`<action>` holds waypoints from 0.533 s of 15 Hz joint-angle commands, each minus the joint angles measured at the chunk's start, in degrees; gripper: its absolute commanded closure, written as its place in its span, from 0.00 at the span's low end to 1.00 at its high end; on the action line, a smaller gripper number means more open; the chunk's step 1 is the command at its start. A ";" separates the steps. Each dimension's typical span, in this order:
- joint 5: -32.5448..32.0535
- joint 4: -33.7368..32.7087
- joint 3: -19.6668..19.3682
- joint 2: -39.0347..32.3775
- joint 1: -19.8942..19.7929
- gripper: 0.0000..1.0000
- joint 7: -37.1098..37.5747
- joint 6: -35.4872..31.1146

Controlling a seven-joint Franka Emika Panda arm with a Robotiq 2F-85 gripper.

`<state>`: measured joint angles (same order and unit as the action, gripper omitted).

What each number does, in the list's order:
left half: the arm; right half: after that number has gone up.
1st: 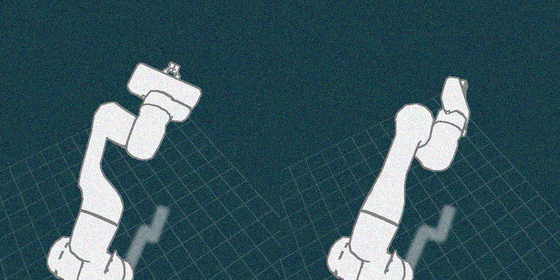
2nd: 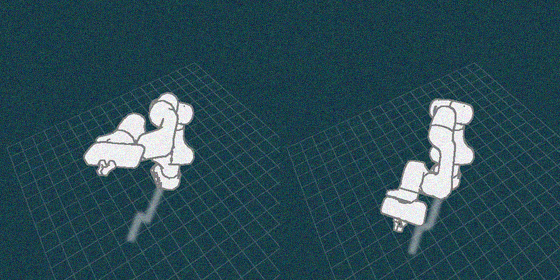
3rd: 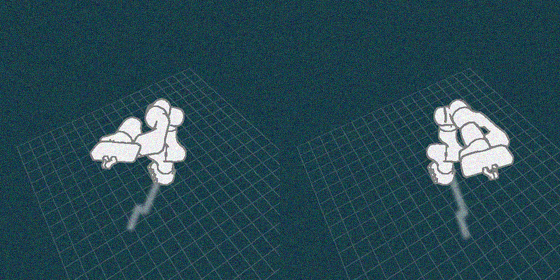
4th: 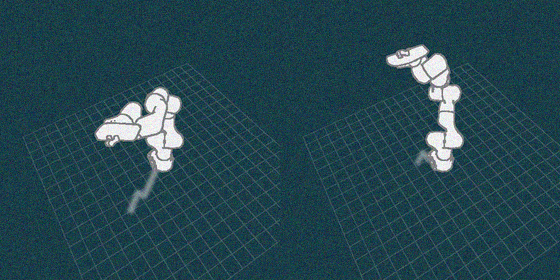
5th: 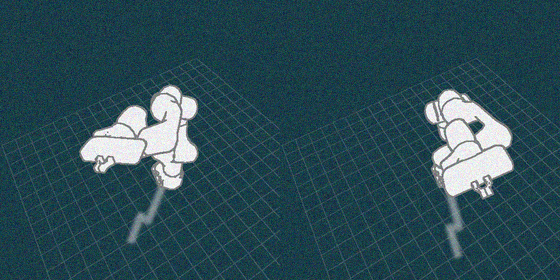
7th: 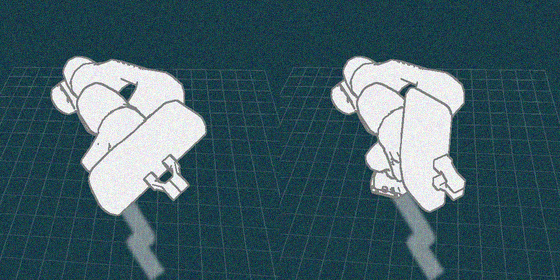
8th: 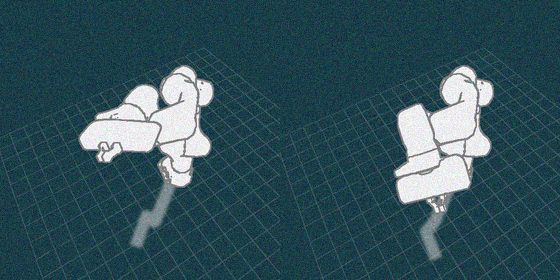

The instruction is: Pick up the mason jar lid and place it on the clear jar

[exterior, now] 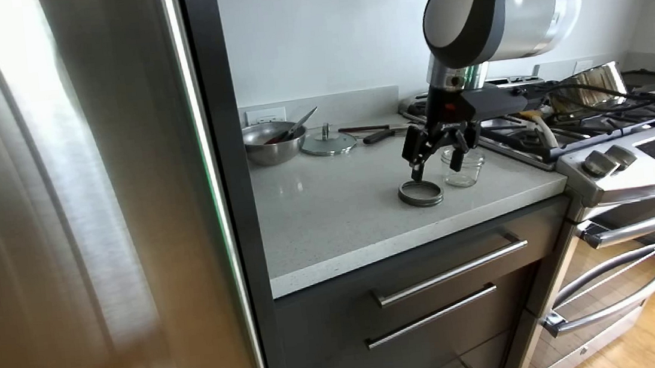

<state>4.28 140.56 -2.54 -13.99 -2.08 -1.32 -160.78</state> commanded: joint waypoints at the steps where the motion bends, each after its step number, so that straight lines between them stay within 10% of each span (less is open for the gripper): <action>1: -0.71 -1.08 0.22 -3.34 -0.15 0.00 0.70 -2.32; 8: -0.93 -4.22 0.66 -6.54 0.03 0.00 0.60 -2.16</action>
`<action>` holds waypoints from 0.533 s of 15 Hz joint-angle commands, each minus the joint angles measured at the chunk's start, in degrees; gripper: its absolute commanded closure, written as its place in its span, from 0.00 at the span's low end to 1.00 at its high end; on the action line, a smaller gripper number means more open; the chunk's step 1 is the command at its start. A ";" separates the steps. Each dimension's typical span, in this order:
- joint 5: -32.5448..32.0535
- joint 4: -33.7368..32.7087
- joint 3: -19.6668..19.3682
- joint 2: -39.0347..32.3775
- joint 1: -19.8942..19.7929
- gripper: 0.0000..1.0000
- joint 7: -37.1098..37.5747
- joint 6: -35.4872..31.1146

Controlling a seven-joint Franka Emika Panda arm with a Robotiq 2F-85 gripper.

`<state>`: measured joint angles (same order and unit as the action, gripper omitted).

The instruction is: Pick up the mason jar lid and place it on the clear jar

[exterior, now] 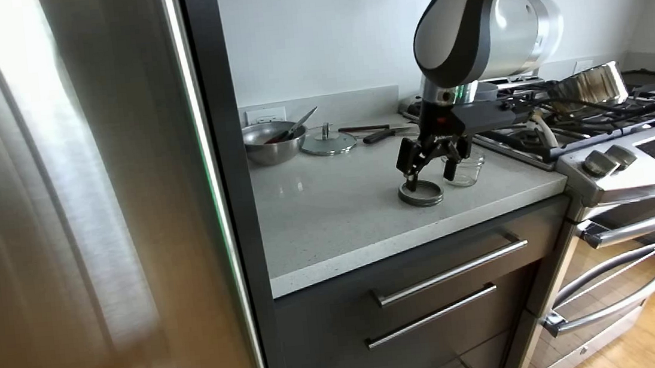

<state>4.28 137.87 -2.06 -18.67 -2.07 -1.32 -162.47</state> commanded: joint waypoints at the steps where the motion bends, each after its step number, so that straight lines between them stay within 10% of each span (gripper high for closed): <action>1: -1.15 -1.85 0.01 -2.12 0.16 0.00 0.84 -0.38; 8: -0.79 -4.19 0.54 -4.20 -0.24 0.00 0.24 0.43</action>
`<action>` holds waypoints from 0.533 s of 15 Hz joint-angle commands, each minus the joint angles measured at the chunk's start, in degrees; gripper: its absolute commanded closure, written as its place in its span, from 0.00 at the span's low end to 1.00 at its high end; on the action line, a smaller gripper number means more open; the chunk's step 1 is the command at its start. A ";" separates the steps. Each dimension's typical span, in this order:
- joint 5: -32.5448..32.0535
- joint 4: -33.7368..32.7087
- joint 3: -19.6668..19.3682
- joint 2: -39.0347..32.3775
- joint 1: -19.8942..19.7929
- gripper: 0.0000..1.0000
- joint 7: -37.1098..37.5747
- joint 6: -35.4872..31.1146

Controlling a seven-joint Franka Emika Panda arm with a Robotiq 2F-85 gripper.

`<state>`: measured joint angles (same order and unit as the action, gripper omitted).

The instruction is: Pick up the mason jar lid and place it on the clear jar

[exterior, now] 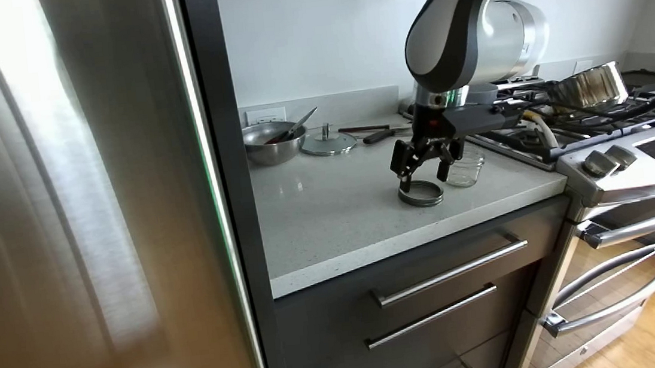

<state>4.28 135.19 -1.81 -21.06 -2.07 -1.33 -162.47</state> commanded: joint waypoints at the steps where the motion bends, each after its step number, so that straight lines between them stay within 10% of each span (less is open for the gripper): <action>1: -0.87 -1.77 0.22 -2.10 -0.17 0.00 0.36 0.49; 8: -0.58 -3.00 0.63 -3.56 -0.65 0.00 -0.23 0.66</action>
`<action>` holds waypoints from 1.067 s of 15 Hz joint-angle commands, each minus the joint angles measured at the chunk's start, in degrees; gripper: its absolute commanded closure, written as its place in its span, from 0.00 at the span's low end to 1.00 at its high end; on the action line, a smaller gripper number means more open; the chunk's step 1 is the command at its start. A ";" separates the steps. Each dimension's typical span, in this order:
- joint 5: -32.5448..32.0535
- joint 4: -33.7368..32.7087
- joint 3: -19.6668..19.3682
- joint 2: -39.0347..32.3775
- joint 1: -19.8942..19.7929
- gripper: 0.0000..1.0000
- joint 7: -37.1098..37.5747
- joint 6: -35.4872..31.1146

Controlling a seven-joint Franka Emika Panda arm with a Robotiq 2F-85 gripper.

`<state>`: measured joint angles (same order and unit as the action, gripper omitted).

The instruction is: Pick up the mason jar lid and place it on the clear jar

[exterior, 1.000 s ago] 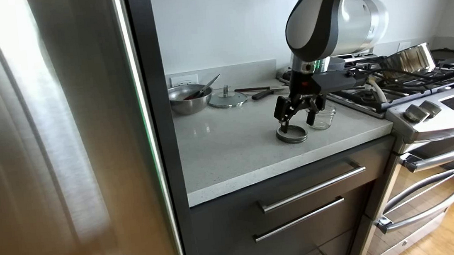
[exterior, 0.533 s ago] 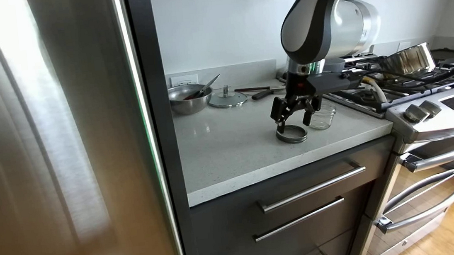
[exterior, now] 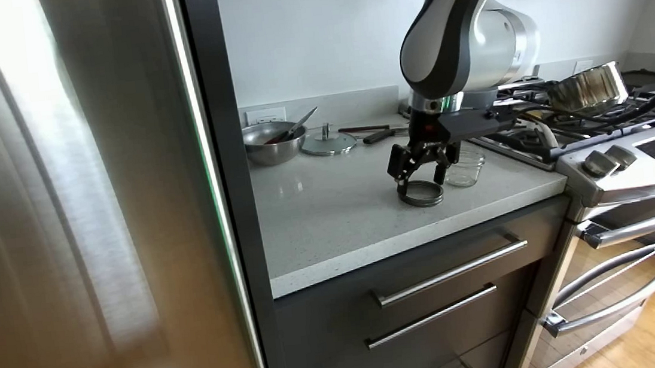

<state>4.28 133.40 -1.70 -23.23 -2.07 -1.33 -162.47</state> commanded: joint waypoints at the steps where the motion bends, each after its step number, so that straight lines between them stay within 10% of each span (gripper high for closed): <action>1: -0.81 -1.37 0.26 -1.61 -0.38 0.00 0.11 0.67; 16: 0.02 -3.06 2.18 -1.43 -1.15 0.00 -1.35 2.76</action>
<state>4.28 130.91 -0.76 -24.62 -2.18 -1.55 -161.66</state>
